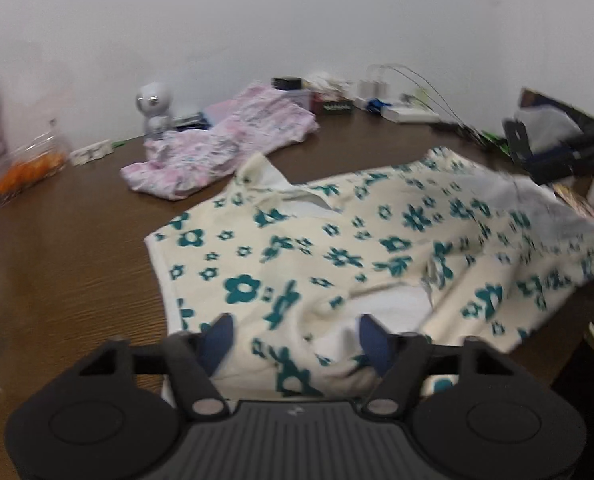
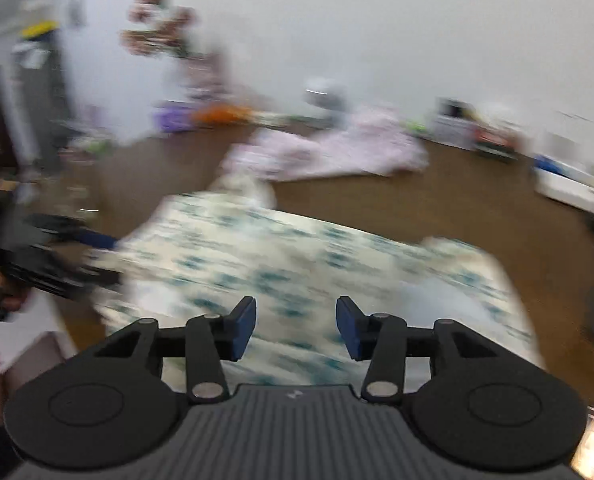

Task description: Fold clothes

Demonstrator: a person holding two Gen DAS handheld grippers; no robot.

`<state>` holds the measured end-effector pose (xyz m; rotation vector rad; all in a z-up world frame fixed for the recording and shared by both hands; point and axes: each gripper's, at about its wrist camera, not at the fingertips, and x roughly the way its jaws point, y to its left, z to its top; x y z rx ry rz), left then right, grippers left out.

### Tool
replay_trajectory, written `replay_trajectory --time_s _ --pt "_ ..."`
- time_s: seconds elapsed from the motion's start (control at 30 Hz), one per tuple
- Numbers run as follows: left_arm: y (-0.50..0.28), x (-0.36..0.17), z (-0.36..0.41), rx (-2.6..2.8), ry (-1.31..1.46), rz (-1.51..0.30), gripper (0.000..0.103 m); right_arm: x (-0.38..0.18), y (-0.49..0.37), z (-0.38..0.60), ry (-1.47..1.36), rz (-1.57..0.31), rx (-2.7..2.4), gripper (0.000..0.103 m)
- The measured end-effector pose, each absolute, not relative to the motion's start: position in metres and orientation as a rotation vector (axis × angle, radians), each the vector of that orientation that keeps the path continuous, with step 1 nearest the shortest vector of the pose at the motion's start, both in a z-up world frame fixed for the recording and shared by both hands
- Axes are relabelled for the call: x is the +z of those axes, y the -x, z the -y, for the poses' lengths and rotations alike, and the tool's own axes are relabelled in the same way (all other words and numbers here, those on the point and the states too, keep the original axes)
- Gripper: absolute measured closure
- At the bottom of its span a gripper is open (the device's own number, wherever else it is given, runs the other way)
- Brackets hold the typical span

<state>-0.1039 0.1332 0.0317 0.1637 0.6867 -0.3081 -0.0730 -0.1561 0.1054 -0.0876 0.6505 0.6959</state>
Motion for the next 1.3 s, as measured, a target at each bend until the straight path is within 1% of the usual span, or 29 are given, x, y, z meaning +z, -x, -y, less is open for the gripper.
replay_trajectory --time_s 0.03,0.1,0.17,0.2,0.23,0.27,0.33,0.37,0.4,0.43,0.47,0.5,0.53,0.57,0.6,0.63,0.7,0.8,0.9,1.0,1.07,1.1,1.13,1.17,1.2,1.23,1.27,1.3 --pt "0.103 0.03 -0.132 -0.3 -0.167 -0.698 0.09 0.103 0.073 0.136 0.101 -0.659 0.757 0.059" --pt "0.103 0.029 -0.134 -0.289 -0.152 -0.702 0.09 0.091 0.066 0.096 0.14 -0.69 0.819 0.064" --pt "0.107 0.031 -0.14 -0.283 -0.137 -0.694 0.091 0.072 0.057 0.06 0.209 -0.738 0.826 0.076" --pt "0.11 0.032 -0.143 -0.278 -0.128 -0.69 0.092 0.065 0.055 0.051 0.225 -0.761 0.836 0.08" --pt "0.112 0.032 -0.146 -0.268 -0.119 -0.693 0.093 0.057 0.053 0.042 0.241 -0.783 0.848 0.096" --pt "0.113 0.032 -0.15 -0.255 -0.11 -0.7 0.094 0.054 0.056 0.042 0.247 -0.794 0.865 0.103" --pt "0.115 0.032 -0.155 -0.24 -0.089 -0.715 0.093 0.055 0.067 0.049 0.25 -0.788 0.92 0.103" --pt "0.116 0.032 -0.156 -0.245 -0.083 -0.722 0.092 0.059 0.075 0.055 0.246 -0.771 0.957 0.103" --pt "0.116 0.031 -0.157 -0.245 -0.08 -0.721 0.085 0.062 0.078 0.063 0.231 -0.756 0.973 0.103" --pt "0.116 0.033 -0.159 -0.244 -0.077 -0.714 0.075 0.066 0.081 0.071 0.213 -0.739 0.971 0.096" --pt "0.118 0.036 -0.161 -0.243 -0.072 -0.704 0.071 0.068 0.082 0.081 0.192 -0.718 0.958 0.074" --pt "0.119 0.039 -0.163 -0.243 -0.067 -0.694 0.066 0.071 0.089 0.095 0.191 -0.693 0.954 0.058" --pt "0.121 0.042 -0.164 -0.242 -0.063 -0.684 0.062 0.074 0.097 0.109 0.192 -0.668 0.951 0.036" --pt "0.126 0.046 -0.165 -0.265 -0.069 -0.663 0.061 0.077 0.105 0.122 0.193 -0.642 0.948 0.032" --pt "0.133 0.051 -0.166 -0.297 -0.079 -0.637 0.057 0.08 0.113 0.136 0.194 -0.616 0.945 0.032" --pt "0.139 0.055 -0.167 -0.33 -0.089 -0.611 0.05 0.081 0.12 0.147 0.208 -0.608 0.932 0.032" --pt "0.151 0.061 -0.163 -0.4 -0.119 -0.57 0.04 0.079 0.136 0.171 0.237 -0.621 0.873 0.032" --pt "0.162 0.063 -0.146 -0.519 -0.192 -0.542 0.04 0.073 0.151 0.2 0.261 -0.649 0.788 0.032" --pt "0.162 0.053 -0.126 -0.634 -0.256 -0.564 0.04 0.068 0.158 0.211 0.252 -0.644 0.767 0.032" --pt "0.16 0.041 -0.122 -0.654 -0.269 -0.584 0.04 0.063 0.16 0.216 0.251 -0.638 0.766 0.032" --pt "0.159 0.035 -0.124 -0.645 -0.254 -0.598 0.045 0.057 0.16 0.212 0.278 -0.654 0.765 0.034" --pt "0.158 0.033 -0.128 -0.636 -0.242 -0.607 0.056 0.054 0.159 0.211 0.292 -0.664 0.763 0.037" --pt "0.158 0.031 -0.133 -0.627 -0.231 -0.616 0.072 0.051 0.159 0.212 0.298 -0.679 0.755 0.051" --pt "0.157 0.029 -0.136 -0.618 -0.226 -0.626 0.081 0.048 0.159 0.214 0.304 -0.694 0.747 0.075" --pt "0.157 0.028 -0.141 -0.617 -0.221 -0.631 0.096 0.047 0.158 0.217 0.297 -0.704 0.745 0.081" --pt "0.158 0.028 -0.145 -0.619 -0.215 -0.632 0.1 0.046 0.158 0.221 0.277 -0.703 0.753 0.085" --pt "0.159 0.028 -0.149 -0.619 -0.208 -0.626 0.1 0.046 0.157 0.224 0.256 -0.702 0.762 0.089" --pt "0.16 0.03 -0.152 -0.618 -0.2 -0.616 0.1 0.047 0.157 0.227 0.25 -0.704 0.758 0.089"
